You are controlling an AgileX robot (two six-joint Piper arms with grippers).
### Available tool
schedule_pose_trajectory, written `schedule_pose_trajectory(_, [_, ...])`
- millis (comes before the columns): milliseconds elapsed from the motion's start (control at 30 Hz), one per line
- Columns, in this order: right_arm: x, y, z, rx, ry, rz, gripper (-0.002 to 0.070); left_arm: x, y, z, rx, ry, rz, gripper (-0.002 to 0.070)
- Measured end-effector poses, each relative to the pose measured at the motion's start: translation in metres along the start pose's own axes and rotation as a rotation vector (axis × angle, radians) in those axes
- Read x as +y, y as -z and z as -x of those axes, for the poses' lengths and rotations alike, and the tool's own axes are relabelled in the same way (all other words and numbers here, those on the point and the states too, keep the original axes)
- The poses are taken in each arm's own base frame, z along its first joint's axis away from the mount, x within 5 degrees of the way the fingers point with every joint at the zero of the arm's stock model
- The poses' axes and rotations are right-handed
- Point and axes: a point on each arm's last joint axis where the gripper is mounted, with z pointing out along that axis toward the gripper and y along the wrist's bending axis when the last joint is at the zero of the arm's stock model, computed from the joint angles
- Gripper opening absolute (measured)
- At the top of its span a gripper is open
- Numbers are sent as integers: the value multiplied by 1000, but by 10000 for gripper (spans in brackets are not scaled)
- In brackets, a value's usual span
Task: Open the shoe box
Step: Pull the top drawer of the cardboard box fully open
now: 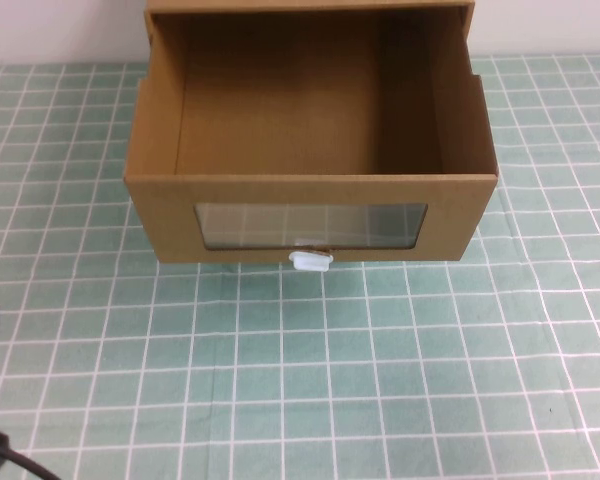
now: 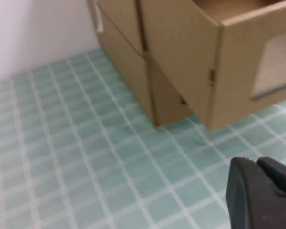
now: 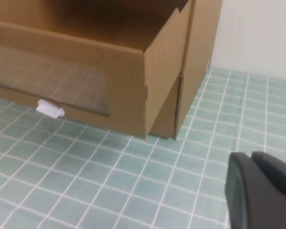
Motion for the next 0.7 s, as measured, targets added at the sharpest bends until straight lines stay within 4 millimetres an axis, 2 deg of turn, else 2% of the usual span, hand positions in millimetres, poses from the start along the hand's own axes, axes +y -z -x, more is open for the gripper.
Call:
schedule_pose_trajectory(133, [1, 0, -2, 22, 0, 15, -13, 4, -1, -3, -85, -99, 72, -5])
schedule_pose_trajectory(233, [3, 0, -4, 43, 0, 29, -13, 3, 7, -12, -177, -119, 116, -5])
schedule_pose_trajectory(400, [4, 0, -6, 62, 2, 43, -13, -1, 13, -51, -219, -41, 188, -5])
schedule_pose_trajectory(600, [4, 0, -6, 71, 2, 48, -13, -11, 3, -103, -270, 61, 201, -5])
schedule_pose_trajectory(700, [4, 0, -6, 71, 2, 48, -13, -15, -2, -118, -210, 116, 172, -5])
